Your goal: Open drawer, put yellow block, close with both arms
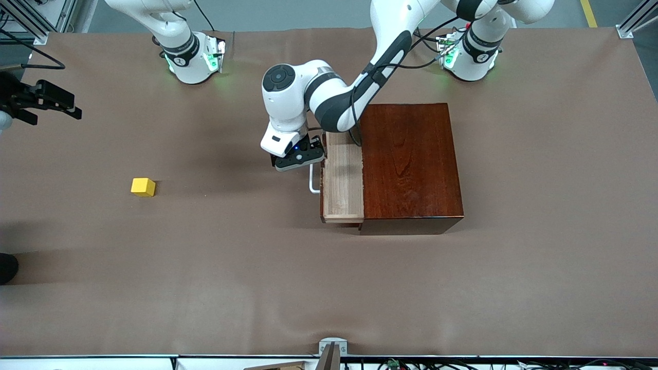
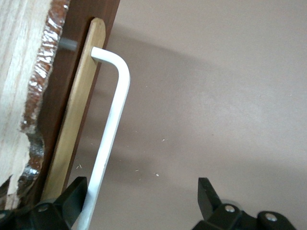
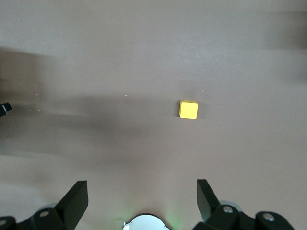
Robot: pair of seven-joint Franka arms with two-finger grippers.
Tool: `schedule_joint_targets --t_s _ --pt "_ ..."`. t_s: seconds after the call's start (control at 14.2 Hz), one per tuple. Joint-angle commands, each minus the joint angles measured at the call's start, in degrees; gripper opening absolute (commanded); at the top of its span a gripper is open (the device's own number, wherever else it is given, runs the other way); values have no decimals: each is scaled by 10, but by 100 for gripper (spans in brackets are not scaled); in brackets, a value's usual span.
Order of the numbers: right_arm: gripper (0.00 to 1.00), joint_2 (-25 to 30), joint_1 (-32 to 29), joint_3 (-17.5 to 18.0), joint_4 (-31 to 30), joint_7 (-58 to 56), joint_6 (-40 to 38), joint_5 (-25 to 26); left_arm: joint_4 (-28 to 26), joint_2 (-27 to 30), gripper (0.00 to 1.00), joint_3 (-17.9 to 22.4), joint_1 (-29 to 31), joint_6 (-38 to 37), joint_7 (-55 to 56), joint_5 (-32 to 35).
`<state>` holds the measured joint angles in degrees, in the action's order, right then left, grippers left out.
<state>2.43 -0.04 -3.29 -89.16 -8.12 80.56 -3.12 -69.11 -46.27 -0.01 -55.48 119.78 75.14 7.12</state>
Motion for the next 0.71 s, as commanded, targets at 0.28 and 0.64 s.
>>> schedule_joint_targets --t_s 0.28,0.64 --pt "100 -3 0 -19 7 -1 -2 11 11 16 100 31 -2 -1 4 4" --pt "100 -25 -2 -37 7 1 2 13 9 99 100 54 5 -46 -9 10"
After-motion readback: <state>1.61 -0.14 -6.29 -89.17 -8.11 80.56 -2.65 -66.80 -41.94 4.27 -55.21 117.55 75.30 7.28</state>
